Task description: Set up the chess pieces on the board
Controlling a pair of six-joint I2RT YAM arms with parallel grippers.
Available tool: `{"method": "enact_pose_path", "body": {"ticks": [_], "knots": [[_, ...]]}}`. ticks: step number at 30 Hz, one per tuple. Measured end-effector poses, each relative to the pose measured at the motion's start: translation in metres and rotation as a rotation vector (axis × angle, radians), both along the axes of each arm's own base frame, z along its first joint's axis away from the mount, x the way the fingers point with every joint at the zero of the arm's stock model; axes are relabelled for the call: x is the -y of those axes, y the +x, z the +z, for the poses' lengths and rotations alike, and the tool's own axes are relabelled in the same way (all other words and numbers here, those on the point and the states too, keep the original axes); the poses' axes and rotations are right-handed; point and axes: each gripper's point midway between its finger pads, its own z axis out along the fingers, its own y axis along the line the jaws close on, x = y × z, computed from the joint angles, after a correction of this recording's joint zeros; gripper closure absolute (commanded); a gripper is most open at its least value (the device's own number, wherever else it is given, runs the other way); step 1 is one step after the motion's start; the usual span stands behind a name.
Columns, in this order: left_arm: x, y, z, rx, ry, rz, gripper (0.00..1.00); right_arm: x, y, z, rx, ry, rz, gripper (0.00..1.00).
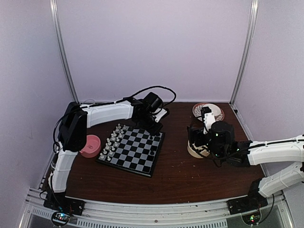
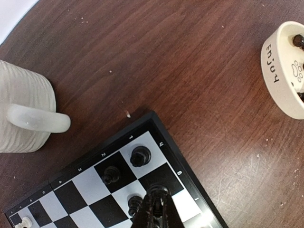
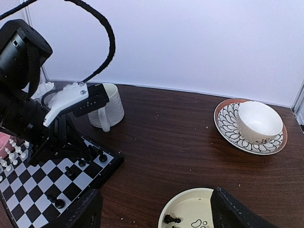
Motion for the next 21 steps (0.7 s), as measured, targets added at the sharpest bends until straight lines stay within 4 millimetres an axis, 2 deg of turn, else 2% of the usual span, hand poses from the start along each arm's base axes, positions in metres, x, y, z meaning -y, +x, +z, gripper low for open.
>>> {"method": "enact_pose_path", "body": {"ticks": [9, 21], "knots": [[-0.004, -0.003, -0.02, -0.014, 0.057, -0.002, 1.0, 0.0, 0.0, 0.0, 0.0, 0.0, 0.0, 0.19], [-0.003, -0.002, -0.022, -0.018, 0.066, -0.005, 1.0, 0.0, 0.0, 0.0, 0.0, -0.001, 0.0, 0.19]]}}
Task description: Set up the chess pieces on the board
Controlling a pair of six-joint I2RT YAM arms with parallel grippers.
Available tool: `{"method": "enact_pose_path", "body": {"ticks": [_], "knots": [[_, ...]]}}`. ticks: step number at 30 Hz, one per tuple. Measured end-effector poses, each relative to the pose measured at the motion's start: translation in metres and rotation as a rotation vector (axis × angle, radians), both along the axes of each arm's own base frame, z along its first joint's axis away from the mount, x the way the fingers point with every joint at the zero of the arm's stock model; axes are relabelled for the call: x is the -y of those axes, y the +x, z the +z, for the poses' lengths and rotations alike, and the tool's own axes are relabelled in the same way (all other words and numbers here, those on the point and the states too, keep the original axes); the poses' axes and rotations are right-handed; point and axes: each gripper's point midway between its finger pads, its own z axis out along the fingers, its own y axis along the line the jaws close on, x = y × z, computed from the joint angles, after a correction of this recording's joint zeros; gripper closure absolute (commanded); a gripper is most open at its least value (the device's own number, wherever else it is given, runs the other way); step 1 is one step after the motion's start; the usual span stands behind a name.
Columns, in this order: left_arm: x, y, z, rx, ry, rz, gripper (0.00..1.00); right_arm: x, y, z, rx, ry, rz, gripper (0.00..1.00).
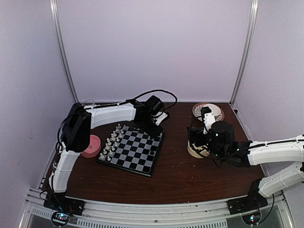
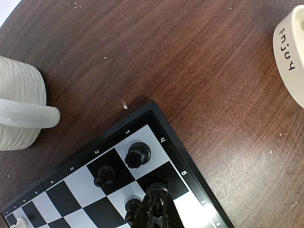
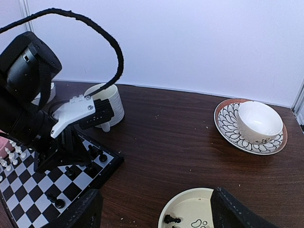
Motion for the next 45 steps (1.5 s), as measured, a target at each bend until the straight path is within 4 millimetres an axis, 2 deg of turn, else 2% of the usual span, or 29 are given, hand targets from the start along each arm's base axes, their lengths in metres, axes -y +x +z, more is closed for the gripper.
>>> {"method": "enact_pose_path", "body": {"ticks": [9, 13, 18, 24, 32, 36, 40, 42, 45], "knots": [[0.004, 0.003, -0.005, -0.003, -0.001, -0.001, 1.0, 0.0, 0.0, 0.0, 0.0, 0.0, 0.0, 0.19], [0.005, 0.004, -0.005, -0.002, -0.001, -0.001, 0.87, 0.0, 0.0, 0.0, 0.0, 0.0, 0.0, 0.19], [0.004, 0.003, -0.007, -0.005, 0.001, -0.001, 0.77, 0.0, 0.0, 0.0, 0.0, 0.0, 0.0, 0.19], [0.002, 0.001, -0.011, -0.021, 0.017, -0.001, 0.76, 0.0, 0.0, 0.0, 0.0, 0.0, 0.001, 0.19], [0.004, -0.003, -0.005, -0.029, 0.011, -0.003, 0.73, 0.0, 0.0, 0.0, 0.0, -0.001, 0.0, 0.19], [0.01, -0.014, 0.017, -0.007, -0.01, -0.022, 0.73, 0.0, 0.0, 0.0, 0.0, -0.001, 0.0, 0.19], [0.016, -0.036, 0.055, 0.039, -0.052, -0.046, 0.73, 0.0, 0.0, 0.0, -0.001, 0.0, 0.001, 0.19], [0.012, -0.05, 0.076, 0.061, -0.077, -0.05, 0.72, -0.001, 0.0, 0.0, -0.001, 0.002, 0.005, 0.19], [-0.008, -0.073, 0.106, 0.1, -0.121, -0.042, 0.69, -0.003, -0.001, 0.0, -0.005, 0.008, 0.017, 0.19]]}}
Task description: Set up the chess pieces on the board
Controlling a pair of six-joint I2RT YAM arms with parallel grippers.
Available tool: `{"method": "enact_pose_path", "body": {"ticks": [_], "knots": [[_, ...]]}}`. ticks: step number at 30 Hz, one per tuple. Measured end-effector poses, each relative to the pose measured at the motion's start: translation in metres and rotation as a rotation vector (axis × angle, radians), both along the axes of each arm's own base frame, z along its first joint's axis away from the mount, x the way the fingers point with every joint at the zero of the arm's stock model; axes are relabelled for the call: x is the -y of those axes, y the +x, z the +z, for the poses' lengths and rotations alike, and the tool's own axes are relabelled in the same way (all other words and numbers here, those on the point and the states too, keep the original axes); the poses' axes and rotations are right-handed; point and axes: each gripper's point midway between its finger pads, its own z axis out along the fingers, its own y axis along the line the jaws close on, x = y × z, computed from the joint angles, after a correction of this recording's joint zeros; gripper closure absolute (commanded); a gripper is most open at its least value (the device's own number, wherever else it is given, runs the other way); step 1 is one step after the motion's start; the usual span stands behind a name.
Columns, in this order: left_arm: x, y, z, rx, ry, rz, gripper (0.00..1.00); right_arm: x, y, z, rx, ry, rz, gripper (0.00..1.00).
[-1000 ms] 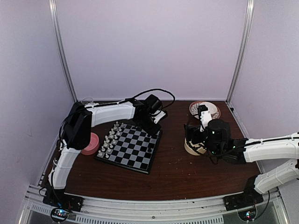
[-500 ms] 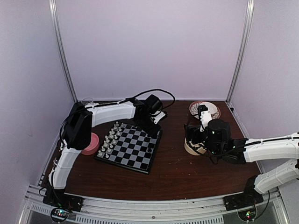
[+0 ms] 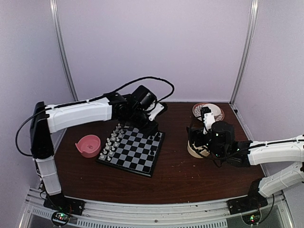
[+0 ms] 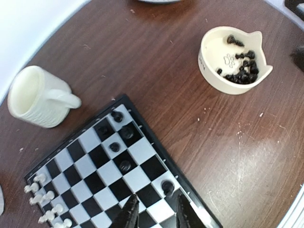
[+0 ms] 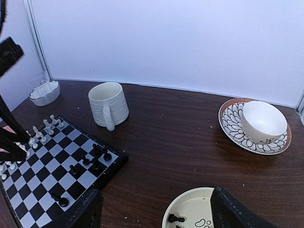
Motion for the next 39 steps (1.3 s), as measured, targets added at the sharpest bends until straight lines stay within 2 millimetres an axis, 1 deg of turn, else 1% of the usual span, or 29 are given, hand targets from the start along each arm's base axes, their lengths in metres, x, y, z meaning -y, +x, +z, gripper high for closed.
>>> {"method": "enact_pose_path", "body": {"ticks": [3, 5, 7, 11, 14, 17, 20, 24, 30, 33, 34, 35, 37, 39], "knots": [[-0.031, -0.013, 0.02, 0.056, -0.042, 0.037, 0.65, -0.001, -0.001, 0.002, 0.0, 0.005, 0.012, 0.19], [-0.056, -0.022, 0.026, 0.102, -0.071, 0.067, 0.64, -0.001, -0.002, 0.004, 0.005, 0.01, 0.012, 0.18], [-0.079, -0.031, 0.027, 0.139, -0.089, 0.095, 0.64, 0.001, -0.002, 0.008, 0.015, 0.013, 0.008, 0.18], [-0.106, -0.04, 0.022, 0.206, -0.119, 0.137, 0.59, 0.007, 0.0, 0.009, 0.034, -0.009, -0.023, 0.18], [-0.122, -0.042, 0.015, 0.247, -0.123, 0.169, 0.55, 0.011, 0.002, 0.008, 0.041, -0.032, -0.049, 0.17], [-0.127, -0.04, 0.02, 0.286, -0.144, 0.194, 0.52, 0.014, 0.004, 0.003, 0.041, -0.061, -0.071, 0.16], [-0.127, -0.034, 0.031, 0.327, -0.172, 0.217, 0.48, 0.016, 0.007, -0.002, 0.032, -0.083, -0.094, 0.13], [-0.13, -0.028, 0.039, 0.377, -0.185, 0.243, 0.45, 0.018, 0.011, -0.001, 0.03, -0.091, -0.128, 0.12], [-0.136, -0.024, 0.037, 0.415, -0.168, 0.263, 0.43, 0.017, 0.016, 0.002, 0.03, -0.079, -0.155, 0.1], [-0.138, -0.022, 0.036, 0.426, -0.157, 0.27, 0.43, 0.016, 0.019, 0.0, 0.022, -0.094, -0.167, 0.01], [-0.138, -0.022, 0.037, 0.429, -0.157, 0.272, 0.42, 0.015, 0.02, 0.0, 0.019, -0.097, -0.171, 0.01], [-0.138, -0.021, 0.038, 0.434, -0.159, 0.273, 0.41, 0.015, 0.021, 0.0, 0.016, -0.098, -0.178, 0.0], [-0.138, -0.02, 0.038, 0.438, -0.157, 0.276, 0.35, 0.016, 0.023, 0.002, 0.013, -0.095, -0.196, 0.0], [-0.137, -0.019, 0.035, 0.439, -0.15, 0.275, 0.26, 0.018, 0.024, 0.006, 0.015, -0.091, -0.217, 0.0]]}}
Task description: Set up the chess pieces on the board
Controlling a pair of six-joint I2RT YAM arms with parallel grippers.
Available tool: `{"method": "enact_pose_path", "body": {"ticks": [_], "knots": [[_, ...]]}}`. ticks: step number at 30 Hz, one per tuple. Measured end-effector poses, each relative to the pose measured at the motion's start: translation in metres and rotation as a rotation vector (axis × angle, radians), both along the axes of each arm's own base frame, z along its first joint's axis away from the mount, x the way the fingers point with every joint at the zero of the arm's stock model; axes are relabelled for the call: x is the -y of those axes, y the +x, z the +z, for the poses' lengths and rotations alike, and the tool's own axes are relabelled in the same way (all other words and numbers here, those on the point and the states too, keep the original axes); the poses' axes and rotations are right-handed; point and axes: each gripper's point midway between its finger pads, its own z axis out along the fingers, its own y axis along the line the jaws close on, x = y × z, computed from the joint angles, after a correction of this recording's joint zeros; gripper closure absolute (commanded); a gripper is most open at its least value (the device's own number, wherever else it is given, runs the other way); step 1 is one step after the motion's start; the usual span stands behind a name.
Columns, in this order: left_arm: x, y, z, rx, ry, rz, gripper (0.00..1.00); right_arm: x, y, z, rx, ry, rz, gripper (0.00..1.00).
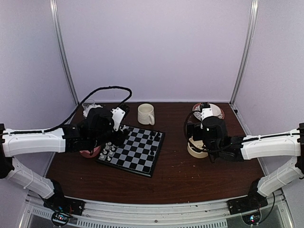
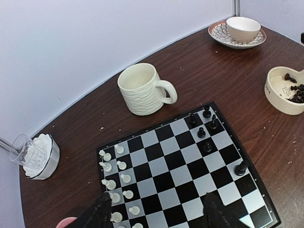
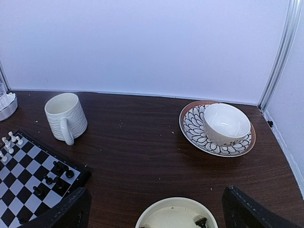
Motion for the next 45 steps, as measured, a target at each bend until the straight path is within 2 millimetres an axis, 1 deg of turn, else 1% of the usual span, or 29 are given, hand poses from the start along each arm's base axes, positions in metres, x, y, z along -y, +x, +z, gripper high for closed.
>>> {"method": "enact_pose_path", "body": {"ticks": [3, 6, 8, 12, 15, 16, 18, 21, 24, 26, 28, 29, 30, 32, 34, 38, 39, 42, 45], "knots": [[0.0, 0.002, -0.005, -0.005, 0.014, 0.008, 0.15, 0.004, 0.0, -0.001, -0.007, 0.008, -0.026, 0.01], [-0.002, 0.003, -0.008, -0.005, 0.021, 0.019, 0.08, 0.006, -0.001, -0.005, -0.032, 0.008, -0.041, 0.0], [-0.002, 0.003, -0.009, -0.007, 0.019, 0.022, 0.04, 0.007, -0.001, -0.003, -0.046, 0.01, -0.046, 0.0], [-0.001, 0.003, -0.008, -0.011, 0.002, 0.028, 0.03, 0.009, -0.003, 0.006, -0.051, 0.017, -0.056, 0.01], [-0.002, 0.004, -0.007, -0.011, -0.011, 0.038, 0.02, 0.011, -0.003, 0.01, -0.047, -0.003, -0.047, 0.01], [-0.002, 0.004, -0.007, -0.012, -0.015, 0.045, 0.02, 0.011, -0.003, 0.01, -0.048, -0.009, -0.039, 0.04], [-0.004, 0.005, -0.007, -0.015, -0.023, 0.057, 0.02, 0.013, -0.001, 0.009, -0.058, -0.027, -0.026, 0.17], [-0.006, 0.007, -0.007, -0.021, -0.036, 0.073, 0.02, 0.026, 0.002, 0.002, -0.093, -0.05, -0.038, 0.27], [-0.007, 0.008, -0.007, -0.025, -0.046, 0.083, 0.02, 0.045, 0.008, -0.01, -0.153, -0.06, -0.054, 0.33], [-0.007, 0.008, -0.007, -0.027, -0.051, 0.086, 0.03, 0.057, 0.009, -0.021, -0.204, -0.071, -0.069, 0.4], [-0.007, 0.008, -0.008, -0.028, -0.054, 0.088, 0.03, 0.064, 0.008, -0.031, -0.251, -0.084, -0.07, 0.41], [-0.007, 0.008, -0.008, -0.028, -0.054, 0.088, 0.02, 0.066, 0.007, -0.037, -0.28, -0.082, -0.067, 0.43], [-0.008, 0.008, -0.009, -0.029, -0.053, 0.089, 0.02, 0.067, 0.006, -0.042, -0.3, -0.085, -0.066, 0.47], [-0.008, 0.008, -0.009, -0.029, -0.053, 0.089, 0.02, 0.068, 0.007, -0.056, -0.363, -0.092, -0.057, 0.5], [-0.008, 0.008, -0.009, -0.03, -0.057, 0.09, 0.03, 0.071, 0.013, -0.07, -0.427, -0.088, -0.066, 0.54], [-0.006, 0.008, -0.009, -0.036, -0.063, 0.084, 0.02, 0.078, 0.022, -0.095, -0.531, -0.077, -0.09, 0.58], [-0.006, 0.008, -0.009, -0.036, -0.064, 0.084, 0.03, 0.079, 0.022, -0.1, -0.547, -0.075, -0.092, 0.59], [-0.006, 0.007, -0.009, -0.037, -0.065, 0.081, 0.04, 0.08, 0.023, -0.113, -0.598, -0.068, -0.097, 0.68], [-0.005, 0.008, -0.012, -0.042, -0.061, 0.078, 0.05, 0.072, 0.026, -0.122, -0.637, -0.054, -0.076, 0.69]]}}
